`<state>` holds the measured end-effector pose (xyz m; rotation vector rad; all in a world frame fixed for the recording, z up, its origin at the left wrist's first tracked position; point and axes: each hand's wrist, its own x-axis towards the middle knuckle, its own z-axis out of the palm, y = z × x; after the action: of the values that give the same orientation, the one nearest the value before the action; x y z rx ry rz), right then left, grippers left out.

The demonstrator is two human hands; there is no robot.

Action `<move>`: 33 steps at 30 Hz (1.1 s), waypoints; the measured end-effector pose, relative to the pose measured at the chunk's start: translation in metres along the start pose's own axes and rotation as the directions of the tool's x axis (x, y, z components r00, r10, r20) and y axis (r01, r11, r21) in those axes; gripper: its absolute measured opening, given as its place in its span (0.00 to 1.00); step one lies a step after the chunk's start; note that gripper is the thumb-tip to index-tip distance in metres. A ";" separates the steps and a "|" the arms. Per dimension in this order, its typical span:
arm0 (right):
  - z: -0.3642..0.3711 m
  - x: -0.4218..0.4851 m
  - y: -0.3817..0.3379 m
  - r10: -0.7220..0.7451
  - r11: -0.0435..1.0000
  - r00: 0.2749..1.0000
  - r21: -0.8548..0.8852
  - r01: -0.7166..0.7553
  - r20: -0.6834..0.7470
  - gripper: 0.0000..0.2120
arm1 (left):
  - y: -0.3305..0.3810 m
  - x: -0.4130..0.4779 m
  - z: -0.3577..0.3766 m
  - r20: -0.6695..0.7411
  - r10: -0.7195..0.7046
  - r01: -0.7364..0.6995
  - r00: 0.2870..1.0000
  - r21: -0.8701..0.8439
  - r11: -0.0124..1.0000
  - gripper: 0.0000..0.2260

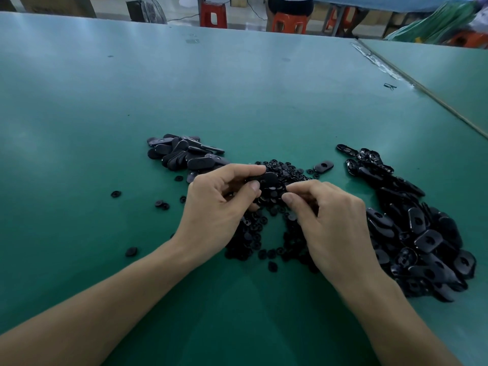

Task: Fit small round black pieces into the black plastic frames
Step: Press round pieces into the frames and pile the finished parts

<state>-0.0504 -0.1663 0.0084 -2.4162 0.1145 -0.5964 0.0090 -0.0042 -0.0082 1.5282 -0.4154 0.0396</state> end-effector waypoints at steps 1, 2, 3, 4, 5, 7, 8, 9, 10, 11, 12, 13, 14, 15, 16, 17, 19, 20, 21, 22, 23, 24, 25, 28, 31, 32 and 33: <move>0.000 0.000 0.000 0.006 1.000 1.000 0.008 -0.006 0.021 0.05 | 0.000 0.000 0.000 0.002 -0.002 0.002 1.000 0.001 1.000 0.13; 0.000 0.000 0.000 0.010 1.000 0.999 0.011 -0.010 0.045 0.06 | 0.000 0.000 0.000 0.002 -0.006 0.006 1.000 0.001 1.000 0.13; 0.000 -0.001 0.001 0.014 1.000 0.998 0.013 -0.015 0.066 0.06 | 0.000 -0.001 0.000 0.002 -0.010 0.010 1.000 0.002 1.000 0.13; 0.001 -0.001 0.001 0.017 1.000 0.997 0.018 -0.019 0.079 0.07 | 0.000 0.000 0.000 0.002 -0.013 0.013 1.000 0.004 1.000 0.13; 0.001 -0.001 0.001 0.020 0.999 0.996 0.027 -0.022 0.084 0.08 | 0.001 0.000 0.000 0.003 -0.016 0.016 1.000 0.007 1.000 0.12; 0.000 -0.001 0.000 0.022 0.998 0.997 0.058 -0.027 0.076 0.09 | 0.001 -0.001 0.001 0.009 -0.022 0.022 1.000 0.019 1.000 0.12; 0.000 -0.001 -0.001 0.025 0.997 0.997 0.071 -0.029 0.066 0.09 | 0.001 -0.001 0.000 0.014 -0.027 0.027 1.000 0.022 0.999 0.11; 0.000 -0.001 -0.001 0.028 0.996 0.998 0.078 -0.033 0.060 0.09 | 0.001 -0.001 0.000 0.017 -0.032 0.031 0.999 0.024 0.999 0.11; -0.001 -0.001 -0.002 0.034 0.996 0.998 0.081 -0.039 0.061 0.08 | 0.000 -0.001 0.000 0.019 -0.035 0.034 0.999 0.027 0.999 0.11; -0.001 -0.001 -0.002 0.041 0.996 0.997 0.082 -0.046 0.065 0.06 | 0.000 -0.001 -0.001 0.021 -0.037 0.037 0.999 0.030 0.999 0.10; -0.001 -0.001 -0.001 0.047 0.996 0.996 0.078 -0.053 0.075 0.04 | -0.001 -0.001 0.000 0.020 -0.039 0.038 0.999 0.033 0.999 0.10; -0.001 -0.002 -0.001 0.054 0.996 0.995 0.067 -0.059 0.086 0.04 | -0.001 -0.001 -0.001 0.020 -0.038 0.038 0.999 0.036 0.999 0.10; -0.001 -0.002 0.000 0.055 0.997 0.994 0.048 -0.060 0.095 0.06 | -0.001 -0.001 0.000 0.019 -0.038 0.037 0.999 0.040 0.999 0.10; -0.001 -0.002 0.001 0.051 0.998 0.993 0.029 -0.054 0.103 0.09 | -0.001 -0.001 0.000 0.020 -0.038 0.037 0.999 0.042 0.998 0.10; -0.001 -0.002 0.001 0.042 0.999 0.994 0.014 -0.043 0.105 0.10 | -0.001 -0.001 0.000 0.022 -0.038 0.037 0.999 0.044 0.998 0.10; -0.001 -0.002 0.001 0.030 0.999 0.994 0.011 -0.031 0.103 0.09 | -0.001 -0.002 0.000 0.023 -0.041 0.040 0.999 0.044 0.998 0.10; -0.001 -0.002 0.001 0.009 0.999 0.997 0.029 -0.012 0.081 0.07 | -0.001 -0.002 0.000 0.026 -0.046 0.045 0.999 0.039 0.998 0.10; -0.001 -0.001 0.001 0.002 0.999 0.998 0.044 -0.004 0.065 0.07 | 0.000 -0.002 0.000 0.027 -0.047 0.047 0.999 0.033 0.998 0.10; 0.000 -0.001 0.001 -0.004 0.998 0.999 0.066 0.001 0.047 0.06 | 0.000 -0.002 0.000 0.027 -0.049 0.048 0.998 0.031 0.998 0.10; 0.000 -0.001 0.002 -0.007 0.995 1.000 0.096 0.005 0.026 0.06 | 0.000 -0.002 0.000 0.026 -0.050 0.049 0.998 0.036 0.998 0.10; 0.000 -0.001 0.001 -0.009 0.992 1.000 0.129 0.008 0.005 0.06 | 0.001 -0.002 0.000 0.026 -0.052 0.051 0.998 0.046 0.998 0.11; 0.000 -0.001 0.001 -0.010 0.987 1.000 0.158 0.012 -0.013 0.06 | 0.001 -0.002 0.000 0.025 -0.054 0.052 0.998 0.056 0.997 0.11; 0.000 -0.001 0.000 -0.016 0.984 0.999 0.177 0.021 -0.030 0.06 | 0.001 -0.003 0.000 0.023 -0.054 0.052 0.998 0.067 0.996 0.11; 0.000 -0.001 -0.001 -0.051 0.982 0.996 0.176 0.064 -0.073 0.07 | 0.001 -0.003 0.001 0.018 -0.043 0.041 0.999 0.106 0.994 0.12; 0.000 -0.001 -0.002 -0.040 0.972 0.994 0.226 0.061 -0.097 0.08 | 0.002 -0.003 0.001 0.024 -0.036 0.033 0.999 0.124 0.992 0.11; 0.000 -0.001 -0.002 -0.032 0.967 0.995 0.248 0.055 -0.093 0.08 | 0.002 -0.003 0.001 0.027 -0.036 0.032 0.999 0.128 0.991 0.11; 0.000 -0.002 -0.003 -0.021 0.962 0.997 0.269 0.042 -0.081 0.08 | 0.002 -0.003 0.001 0.030 -0.037 0.033 0.999 0.128 0.991 0.11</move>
<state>-0.0520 -0.1636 0.0096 -2.1339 0.0247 -0.6743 0.0051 -0.0040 -0.0075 1.6636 -0.4188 0.0141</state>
